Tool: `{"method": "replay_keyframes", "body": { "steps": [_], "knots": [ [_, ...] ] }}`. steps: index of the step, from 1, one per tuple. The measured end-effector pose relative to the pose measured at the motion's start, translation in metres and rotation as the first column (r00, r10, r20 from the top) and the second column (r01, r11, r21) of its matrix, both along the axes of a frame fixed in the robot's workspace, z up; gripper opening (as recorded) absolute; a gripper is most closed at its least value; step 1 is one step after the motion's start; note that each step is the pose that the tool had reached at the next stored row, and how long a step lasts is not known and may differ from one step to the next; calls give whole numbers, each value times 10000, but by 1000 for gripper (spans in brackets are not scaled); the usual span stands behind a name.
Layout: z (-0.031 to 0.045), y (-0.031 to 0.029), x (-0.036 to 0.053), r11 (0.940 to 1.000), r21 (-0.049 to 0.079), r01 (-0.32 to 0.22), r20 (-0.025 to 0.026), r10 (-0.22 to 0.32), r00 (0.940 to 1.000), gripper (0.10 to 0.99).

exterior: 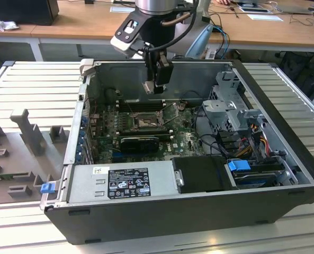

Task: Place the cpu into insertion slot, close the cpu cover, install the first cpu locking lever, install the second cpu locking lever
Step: 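Place the cpu into insertion slot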

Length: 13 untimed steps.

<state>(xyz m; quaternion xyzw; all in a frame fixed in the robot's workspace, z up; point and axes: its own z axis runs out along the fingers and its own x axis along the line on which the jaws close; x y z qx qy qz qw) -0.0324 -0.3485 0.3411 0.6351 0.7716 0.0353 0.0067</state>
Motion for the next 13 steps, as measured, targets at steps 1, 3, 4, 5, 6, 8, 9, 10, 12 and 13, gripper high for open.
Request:
{"method": "replay_keyframes", "body": {
  "steps": [1,3,4,5,6,8,9,10,12,13],
  "knots": [
    [-3,0,0,9999,-3,137,-1,-137,9999,529],
    [-12,0,0,9987,-8,507,-2,-507,9987,529],
    [-17,0,0,9976,-11,689,-6,-689,9976,529],
    [-20,0,0,9964,-15,843,-9,-843,9964,529],
    [-30,0,0,9952,-16,983,-10,-983,9952,529],
    [-68,0,0,9908,-29,1352,-17,-1352,9908,529],
    [-92,0,-1,9884,-31,1518,-16,-1518,9884,529],
    [-102,0,-1,9871,-34,1599,-16,-1599,9871,529],
    [-121,1,-1,9846,-38,1749,-16,-1749,9846,529],
    [-131,1,-1,9833,-41,1821,-17,-1821,9833,529]
  ]
}}
